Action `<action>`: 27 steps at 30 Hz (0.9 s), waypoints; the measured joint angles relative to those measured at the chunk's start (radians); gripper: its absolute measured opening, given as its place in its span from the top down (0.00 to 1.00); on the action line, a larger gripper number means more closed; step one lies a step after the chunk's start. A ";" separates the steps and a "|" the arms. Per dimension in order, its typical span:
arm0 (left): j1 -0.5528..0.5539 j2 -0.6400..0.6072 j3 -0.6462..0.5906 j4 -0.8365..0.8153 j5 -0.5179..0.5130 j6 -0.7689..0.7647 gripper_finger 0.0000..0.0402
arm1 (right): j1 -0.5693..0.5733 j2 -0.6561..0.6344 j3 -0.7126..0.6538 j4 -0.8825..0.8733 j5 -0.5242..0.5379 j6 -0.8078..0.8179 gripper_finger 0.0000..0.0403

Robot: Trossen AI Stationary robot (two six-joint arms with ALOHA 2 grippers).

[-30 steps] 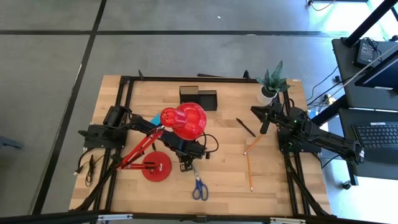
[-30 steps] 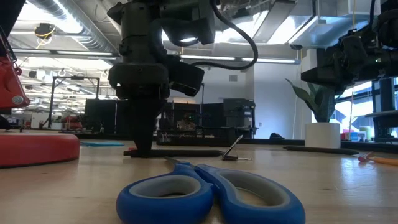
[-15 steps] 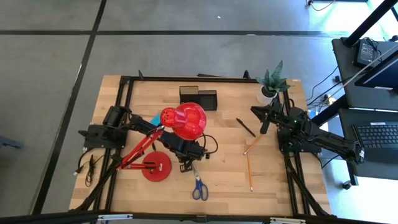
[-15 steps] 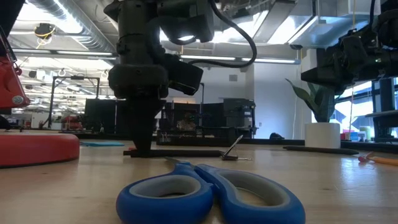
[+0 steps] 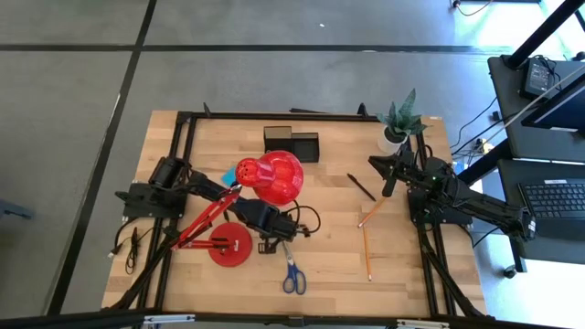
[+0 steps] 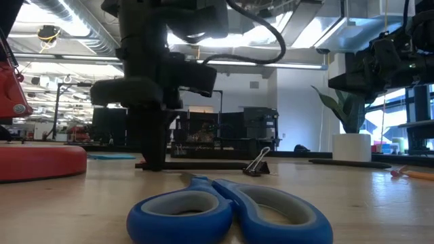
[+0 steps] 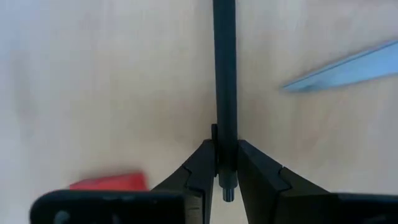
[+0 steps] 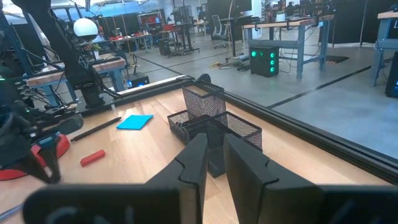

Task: Pick and place office supplies into organizer
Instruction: Put the middle pen into the desk organizer

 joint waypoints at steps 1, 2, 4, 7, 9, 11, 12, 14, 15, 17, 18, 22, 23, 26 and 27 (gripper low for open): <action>0.000 -0.006 -0.002 -0.008 -0.026 0.001 0.86 | 0.000 0.000 0.000 0.000 0.000 0.000 0.85; -0.001 -0.012 -0.002 -0.010 -0.050 0.001 0.86 | 0.000 0.000 0.000 0.000 0.000 0.000 0.85; 0.000 -0.025 0.002 -0.002 -0.089 0.001 0.86 | 0.000 0.000 0.000 0.000 0.000 0.000 0.85; -0.001 -0.029 0.002 0.002 -0.123 0.015 0.86 | 0.000 0.000 0.000 0.000 0.000 0.000 0.85; -0.002 -0.029 0.002 0.003 -0.159 0.030 0.86 | 0.000 0.000 0.000 0.000 0.000 0.000 0.85; -0.001 -0.029 0.003 0.006 -0.204 0.051 0.86 | 0.000 0.000 0.000 0.000 0.000 0.001 0.85; -0.001 -0.029 0.003 0.006 -0.233 0.061 0.86 | 0.000 0.000 0.000 0.000 0.000 0.001 0.85; -0.001 -0.029 0.003 0.007 -0.302 0.091 0.86 | 0.000 0.000 0.000 0.000 0.000 0.000 0.85; -0.001 -0.029 0.003 0.007 -0.344 0.112 0.86 | 0.000 0.000 0.000 0.000 0.000 0.000 0.85; -0.001 -0.029 0.004 0.008 -0.436 0.163 0.86 | 0.000 0.000 0.000 0.000 0.000 0.000 0.85; -0.001 -0.029 0.004 0.008 -0.492 0.189 0.86 | 0.000 0.000 0.000 0.000 0.000 0.000 0.85; 0.001 -0.029 0.005 0.008 -0.764 0.303 0.86 | 0.000 0.000 0.000 0.000 0.000 -0.001 0.85; 0.003 -0.030 0.005 0.008 -0.834 0.337 0.86 | 0.000 0.000 0.000 0.000 0.000 -0.002 0.85; 0.018 -0.031 0.006 0.008 -1.002 0.436 0.86 | 0.000 0.000 0.000 0.000 0.000 -0.003 0.85; 0.029 -0.031 0.006 0.008 -1.029 0.461 0.86 | 0.000 0.000 0.000 0.000 0.000 -0.003 0.85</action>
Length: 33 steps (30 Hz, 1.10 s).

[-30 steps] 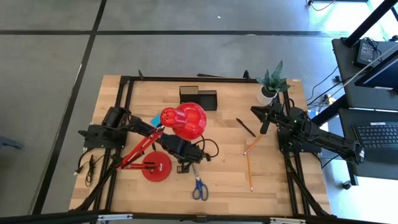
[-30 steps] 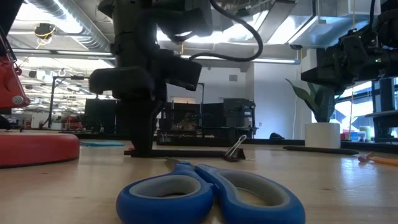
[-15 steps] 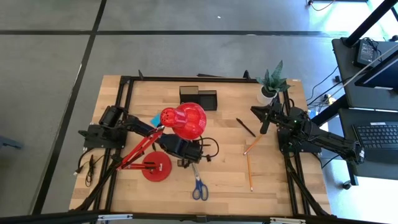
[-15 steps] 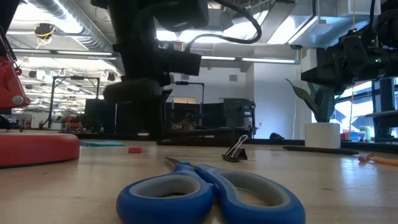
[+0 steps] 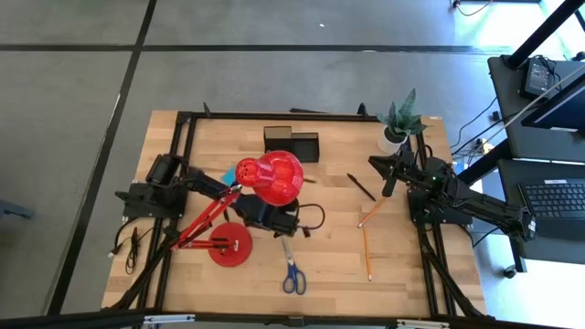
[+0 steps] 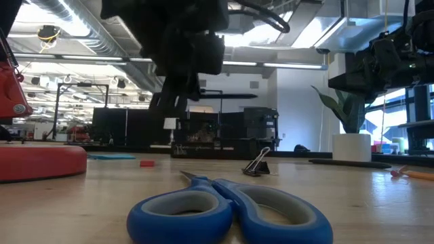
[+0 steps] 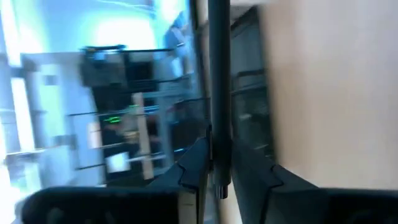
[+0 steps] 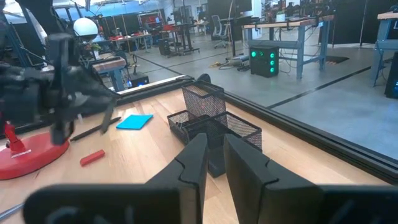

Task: Pick and place office supplies into organizer
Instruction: Put the middle pen into the desk organizer

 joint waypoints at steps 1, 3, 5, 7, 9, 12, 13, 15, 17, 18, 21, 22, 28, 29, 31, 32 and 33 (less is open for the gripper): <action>0.013 0.000 0.000 -0.001 -0.014 0.021 0.86 | 0.000 0.000 0.000 0.000 0.000 -0.001 0.85; 0.044 0.000 0.000 -0.011 -0.015 0.050 0.86 | 0.000 0.000 0.000 0.000 0.000 -0.001 0.85; 0.080 0.000 0.001 -0.043 -0.015 0.067 0.86 | 0.000 0.000 0.000 0.000 0.000 -0.002 0.85; 0.122 0.000 0.001 -0.095 -0.019 0.069 0.86 | 0.000 0.000 0.000 0.000 0.000 -0.006 0.85; 0.166 -0.005 0.001 -0.161 -0.045 0.059 0.87 | 0.000 0.000 0.000 0.000 0.000 -0.022 0.85; 0.228 -0.027 0.002 -0.263 -0.092 0.028 0.89 | 0.000 0.000 0.000 0.001 0.002 -0.030 0.85; 0.249 -0.037 0.002 -0.295 -0.097 0.015 0.90 | 0.000 0.000 0.000 0.003 0.007 -0.031 0.85; 0.290 -0.058 0.002 -0.321 -0.099 0.002 0.92 | 0.000 0.000 0.000 0.005 0.011 -0.043 0.85; 0.330 -0.080 0.002 -0.320 -0.100 0.008 0.93 | 0.000 0.000 0.000 0.004 0.011 -0.058 0.85; 0.347 -0.091 0.002 -0.316 -0.100 0.017 0.93 | 0.000 0.000 0.000 0.004 0.011 -0.059 0.85; 0.391 -0.119 0.002 -0.311 -0.083 0.048 0.93 | 0.000 0.000 0.000 0.004 0.012 -0.056 0.85; 0.400 -0.126 0.002 -0.311 -0.062 0.057 0.93 | 0.000 0.000 0.000 0.004 0.011 -0.056 0.85; 0.413 -0.141 0.002 -0.306 0.055 0.178 0.93 | 0.000 0.000 0.000 0.062 0.095 -0.119 0.85; 0.416 -0.141 0.002 -0.304 0.062 0.196 0.93 | 0.000 0.000 0.000 0.076 0.113 -0.131 0.85; 0.419 -0.141 0.002 -0.303 0.079 0.226 0.93 | 0.000 0.000 0.000 0.101 0.133 -0.151 0.85; 0.419 -0.141 0.002 -0.299 0.079 0.239 0.93 | 0.000 0.000 0.000 0.112 0.137 -0.160 0.85; 0.419 -0.141 0.002 -0.289 0.075 0.251 0.93 | 0.000 0.000 0.000 0.121 0.140 -0.168 0.85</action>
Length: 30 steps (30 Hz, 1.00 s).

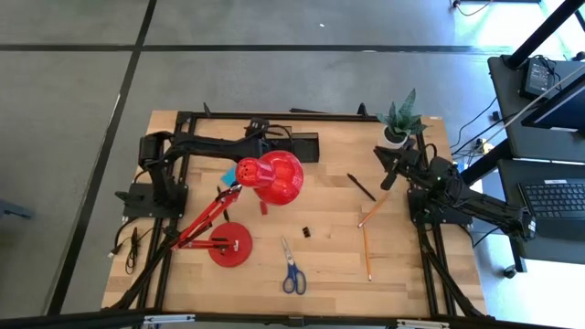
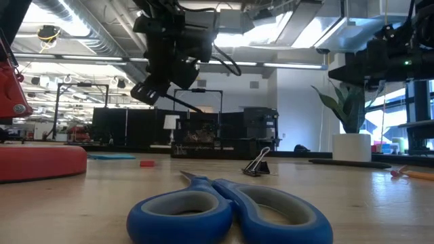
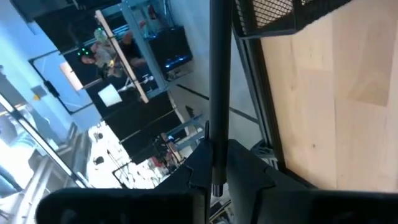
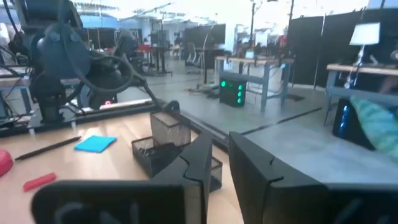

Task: Pick and place office supplies into organizer
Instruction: Put the middle pen into the desk organizer

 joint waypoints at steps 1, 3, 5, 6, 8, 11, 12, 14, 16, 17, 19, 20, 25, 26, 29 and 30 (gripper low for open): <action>0.002 0.000 0.000 0.011 -0.005 0.013 0.93 | 0.000 0.000 0.000 0.004 0.001 -0.009 0.85; 0.005 0.000 0.000 0.026 -0.002 0.053 0.93 | 0.000 0.000 0.000 0.005 0.002 -0.017 0.85; 0.014 0.000 0.000 0.056 0.002 0.107 0.93 | 0.000 0.000 0.000 0.005 0.004 -0.017 0.85; 0.018 0.000 0.000 0.071 0.002 0.137 0.93 | 0.000 0.000 0.000 0.001 0.004 -0.015 0.85; 0.028 0.000 0.000 0.112 0.001 0.190 0.93 | 0.000 0.000 0.000 -0.011 0.004 -0.016 0.85; 0.049 0.000 0.000 0.160 0.001 0.259 0.93 | 0.000 0.000 0.000 -0.022 0.006 -0.015 0.85; 0.057 0.000 0.000 0.172 0.002 0.279 0.93 | 0.000 0.000 0.000 -0.021 0.006 -0.015 0.85; 0.072 0.000 0.000 0.191 0.009 0.313 0.93 | 0.000 0.000 0.000 -0.022 0.006 -0.015 0.85; 0.086 0.000 0.000 0.205 0.010 0.327 0.93 | 0.000 0.000 0.000 -0.022 0.006 -0.015 0.85; 0.090 0.000 0.000 0.209 0.012 0.328 0.93 | 0.000 0.000 0.000 -0.022 0.006 -0.015 0.85; 0.097 0.000 0.000 0.210 0.037 0.331 0.92 | 0.000 0.000 0.000 -0.022 0.006 -0.015 0.85; 0.097 0.000 0.000 0.210 0.059 0.334 0.92 | 0.000 0.000 0.000 -0.022 0.006 -0.015 0.85; 0.097 0.011 0.000 0.219 0.107 0.342 0.92 | 0.000 0.000 0.000 -0.022 0.006 -0.017 0.85; 0.099 0.016 0.000 0.220 0.108 0.342 0.92 | 0.000 0.000 0.000 -0.022 0.006 -0.017 0.85; 0.109 0.036 0.000 0.222 0.139 0.341 0.92 | 0.000 0.000 0.000 -0.022 0.006 -0.017 0.85; 0.110 0.046 0.000 0.221 0.143 0.342 0.92 | 0.000 0.000 0.000 -0.023 0.006 -0.017 0.85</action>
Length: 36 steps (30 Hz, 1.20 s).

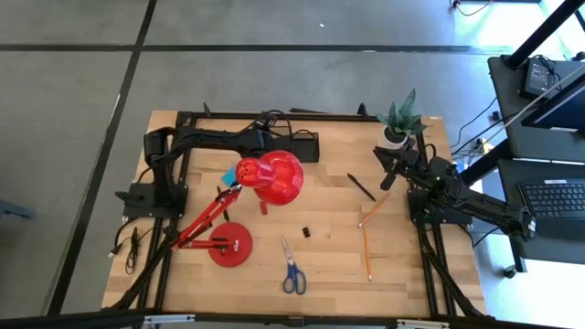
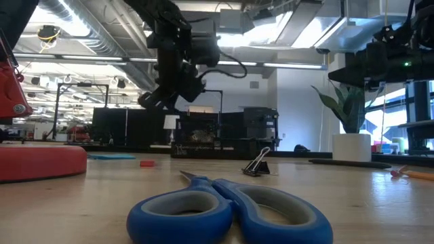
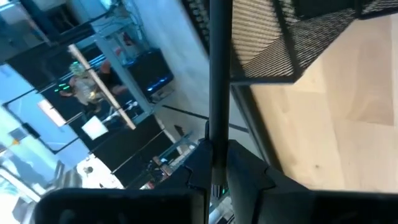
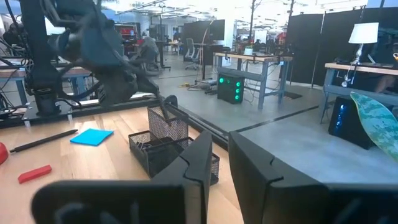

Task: Pick and place office supplies into organizer
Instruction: Put the middle pen into the desk organizer

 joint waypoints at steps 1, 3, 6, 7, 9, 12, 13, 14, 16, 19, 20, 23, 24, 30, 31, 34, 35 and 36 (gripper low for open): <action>0.000 0.007 0.000 0.000 -0.002 0.000 0.92 | 0.000 0.000 0.000 -0.001 0.000 0.000 0.85; 0.000 0.013 0.000 0.000 -0.017 0.000 0.92 | 0.000 0.000 0.000 -0.001 0.000 0.001 0.85; 0.000 0.014 0.000 0.001 -0.019 -0.008 0.92 | 0.000 0.000 0.000 -0.003 0.000 0.000 0.85; 0.000 0.015 0.000 0.001 -0.020 -0.012 0.92 | 0.000 0.000 0.000 -0.005 0.000 0.000 0.85; 0.000 0.015 0.000 0.000 -0.021 -0.019 0.92 | 0.000 0.000 0.000 -0.010 0.000 0.001 0.85; 0.000 0.015 0.000 0.000 -0.015 -0.018 0.92 | 0.000 0.000 0.000 -0.015 0.000 0.001 0.85; 0.000 0.015 0.000 0.000 -0.011 -0.019 0.92 | 0.000 0.000 0.000 -0.019 -0.001 0.000 0.85; 0.000 0.015 0.000 0.000 -0.004 -0.019 0.92 | 0.000 0.000 0.000 -0.020 -0.001 0.000 0.85; 0.000 0.015 0.000 0.000 0.009 -0.019 0.92 | 0.000 0.000 0.000 -0.020 -0.001 0.000 0.85; 0.000 0.015 0.000 0.000 0.010 -0.017 0.92 | 0.000 0.000 0.000 -0.020 -0.001 0.000 0.85; -0.002 0.015 0.000 0.000 0.012 -0.011 0.92 | 0.000 0.000 0.000 -0.020 -0.001 0.000 0.85; -0.009 0.015 0.000 0.008 0.013 0.022 0.92 | 0.000 0.000 0.000 -0.020 -0.001 0.000 0.85; -0.011 0.015 0.000 0.017 0.013 0.036 0.92 | 0.000 0.000 0.000 -0.020 -0.001 0.000 0.85; -0.029 0.015 0.000 0.105 0.012 0.171 0.92 | 0.000 0.000 0.000 -0.020 -0.001 0.000 0.85; -0.030 0.015 0.000 0.119 0.011 0.192 0.92 | 0.000 0.000 0.000 -0.020 -0.001 0.000 0.85; -0.030 0.015 0.000 0.133 0.007 0.232 0.92 | 0.000 0.000 0.000 -0.020 -0.001 -0.001 0.85; -0.030 0.015 0.000 0.131 0.007 0.240 0.92 | 0.000 0.000 0.000 -0.020 -0.001 -0.001 0.85; -0.029 0.016 0.000 0.131 0.007 0.244 0.92 | 0.000 0.000 0.000 -0.020 -0.001 -0.001 0.85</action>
